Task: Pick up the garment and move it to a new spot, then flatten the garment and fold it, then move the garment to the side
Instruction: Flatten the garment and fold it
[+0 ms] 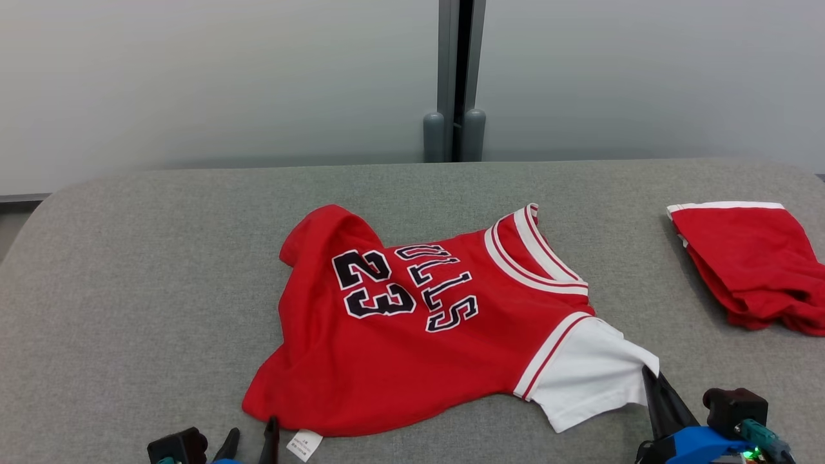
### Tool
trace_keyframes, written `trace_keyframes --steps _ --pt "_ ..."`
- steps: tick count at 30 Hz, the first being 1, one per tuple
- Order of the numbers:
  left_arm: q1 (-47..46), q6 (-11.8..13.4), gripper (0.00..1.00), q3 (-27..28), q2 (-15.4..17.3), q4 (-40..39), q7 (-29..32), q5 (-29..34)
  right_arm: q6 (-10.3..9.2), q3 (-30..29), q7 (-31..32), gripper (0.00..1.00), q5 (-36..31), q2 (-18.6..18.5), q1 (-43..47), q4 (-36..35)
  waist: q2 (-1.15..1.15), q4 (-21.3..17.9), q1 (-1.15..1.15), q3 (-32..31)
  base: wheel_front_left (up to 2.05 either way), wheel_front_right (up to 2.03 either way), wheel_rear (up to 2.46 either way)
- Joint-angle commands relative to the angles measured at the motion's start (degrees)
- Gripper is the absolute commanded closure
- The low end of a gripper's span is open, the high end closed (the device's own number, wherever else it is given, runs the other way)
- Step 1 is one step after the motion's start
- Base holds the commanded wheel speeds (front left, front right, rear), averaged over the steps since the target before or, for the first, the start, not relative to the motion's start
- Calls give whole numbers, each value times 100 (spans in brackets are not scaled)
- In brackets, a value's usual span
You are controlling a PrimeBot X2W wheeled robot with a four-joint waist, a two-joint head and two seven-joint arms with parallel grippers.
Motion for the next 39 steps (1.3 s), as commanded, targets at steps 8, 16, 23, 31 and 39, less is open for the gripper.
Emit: trace_keyframes --steps 8,16,23,31,39 --pt "-363 -172 0 125 -77 349 160 -289 0 79 45 100 99 -15 -7 -159 0 -41 0 80 0 0 0" --pt "-662 -360 67 116 -130 715 221 -450 0 94 40 100 79 -15 -52 -242 0 -90 0 118 0 0 0" --pt "-861 -462 100 161 -53 747 -159 -371 0 123 3 100 262 -15 -134 -368 0 -127 0 111 0 0 0" --pt "-1048 -608 100 335 46 -132 -380 -561 0 139 142 100 695 -15 -315 -1175 0 -146 0 7 0 0 0" --pt "-1285 -489 100 696 375 -2340 -6 -892 0 -7 780 100 1200 -218 -466 -3183 0 -238 0 -184 0 0 0"
